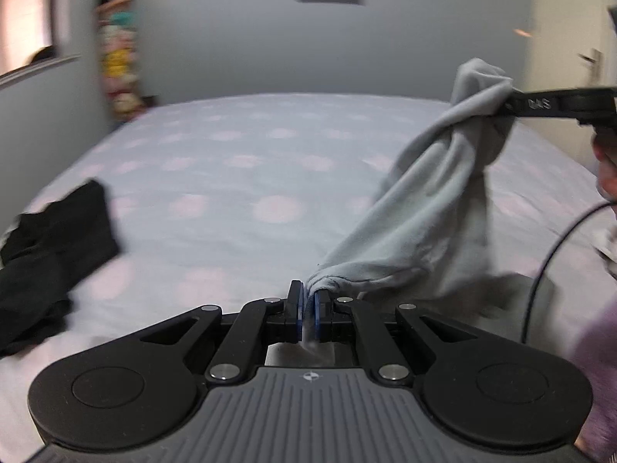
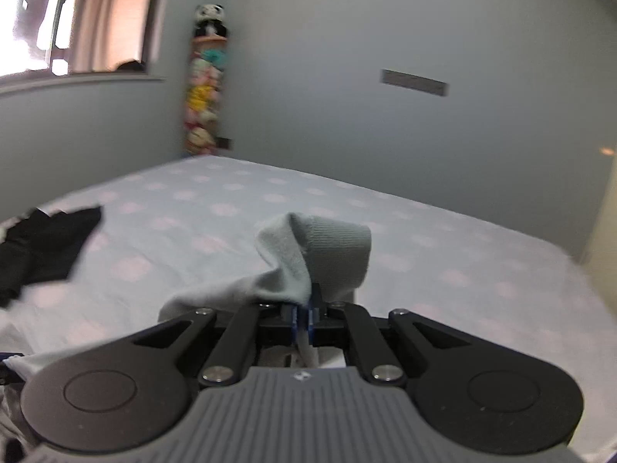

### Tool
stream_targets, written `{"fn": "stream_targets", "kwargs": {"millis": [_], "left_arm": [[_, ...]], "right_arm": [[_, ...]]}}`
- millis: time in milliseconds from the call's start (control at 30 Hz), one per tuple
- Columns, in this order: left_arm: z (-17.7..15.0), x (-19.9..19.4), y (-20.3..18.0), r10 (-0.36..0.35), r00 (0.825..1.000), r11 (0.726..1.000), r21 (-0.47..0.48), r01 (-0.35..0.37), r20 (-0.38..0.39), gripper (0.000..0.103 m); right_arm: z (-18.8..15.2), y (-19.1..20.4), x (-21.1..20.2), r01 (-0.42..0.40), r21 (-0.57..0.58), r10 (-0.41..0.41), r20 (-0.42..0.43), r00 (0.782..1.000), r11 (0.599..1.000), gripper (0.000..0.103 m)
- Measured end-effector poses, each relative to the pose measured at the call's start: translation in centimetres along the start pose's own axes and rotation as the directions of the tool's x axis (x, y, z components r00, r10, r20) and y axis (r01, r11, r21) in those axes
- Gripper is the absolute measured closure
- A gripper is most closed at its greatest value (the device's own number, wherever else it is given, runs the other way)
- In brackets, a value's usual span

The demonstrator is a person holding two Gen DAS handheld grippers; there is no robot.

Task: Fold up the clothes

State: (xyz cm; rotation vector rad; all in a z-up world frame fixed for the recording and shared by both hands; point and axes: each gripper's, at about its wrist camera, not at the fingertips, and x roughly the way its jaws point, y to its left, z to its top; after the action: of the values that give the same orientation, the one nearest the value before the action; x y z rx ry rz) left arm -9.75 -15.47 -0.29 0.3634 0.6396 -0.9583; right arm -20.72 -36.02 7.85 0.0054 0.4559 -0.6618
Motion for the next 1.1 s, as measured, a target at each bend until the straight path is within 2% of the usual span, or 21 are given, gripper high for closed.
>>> {"fn": "stream_targets", "kwargs": {"millis": [133,267,333,367,500,633,733,767,867,967,1033,1100], "left_arm": [[-1.3,1.6,-1.9,-0.095,0.99,0.995,0.004,0.096,-0.1,0.097],[-2.4,1.4,-1.6,-0.155,0.978,0.987,-0.062,0.148,-0.137,0.067],[-2.6,1.0,-0.9,-0.154,0.979,0.986,-0.085,0.143,-0.136,0.059],[-2.6,0.8,-0.9,-0.148,0.98,0.986,-0.094,0.137,-0.135,0.059],[-2.1,0.0,0.6,-0.109,0.988,0.983,-0.161,0.09,-0.11,0.057],[-1.7,-1.6,2.5,-0.07,0.995,0.976,-0.211,0.055,-0.068,0.052],[-1.2,-2.1,4.0,-0.005,0.998,0.975,-0.222,-0.008,-0.06,0.05],[-1.0,-2.1,4.6,0.015,0.998,0.973,-0.231,-0.029,-0.062,0.049],[-0.7,-2.0,6.8,0.049,0.995,0.967,-0.247,-0.068,-0.081,0.049],[-0.4,-1.9,8.9,0.08,0.992,0.96,-0.26,-0.104,-0.102,0.049],[-0.2,-1.8,10.4,0.101,0.988,0.954,-0.269,-0.129,-0.116,0.049],[-0.3,-1.4,12.1,0.112,0.985,0.945,-0.293,-0.147,-0.131,0.048]], "right_arm": [[-3.5,-2.4,-0.7,0.07,-0.023,-0.072,-0.118,0.99,0.997,0.098],[-7.8,-3.9,0.5,0.159,-0.105,-0.18,-0.244,0.953,0.982,0.098],[-9.5,-5.0,1.4,0.181,-0.086,-0.199,-0.314,0.928,0.98,0.098],[-10.2,-5.6,1.8,0.188,-0.071,-0.201,-0.347,0.916,0.98,0.098],[-10.8,-6.4,2.0,0.174,-0.016,-0.167,-0.377,0.911,0.985,0.098],[-11.4,-7.2,2.3,0.161,0.039,-0.132,-0.404,0.905,0.986,0.096],[-11.9,-7.7,2.5,0.153,0.081,-0.105,-0.423,0.9,0.985,0.089],[-12.0,-7.9,2.6,0.15,0.095,-0.096,-0.429,0.898,0.984,0.084],[-11.7,-9.0,2.0,0.144,0.168,-0.063,-0.411,0.909,0.975,0.077],[-11.1,-10.1,1.3,0.136,0.24,-0.037,-0.378,0.925,0.961,0.063],[-10.6,-10.8,1.1,0.136,0.267,-0.031,-0.362,0.932,0.954,0.06],[-10.5,-11.3,1.5,0.147,0.27,-0.04,-0.366,0.93,0.951,0.053]]}}
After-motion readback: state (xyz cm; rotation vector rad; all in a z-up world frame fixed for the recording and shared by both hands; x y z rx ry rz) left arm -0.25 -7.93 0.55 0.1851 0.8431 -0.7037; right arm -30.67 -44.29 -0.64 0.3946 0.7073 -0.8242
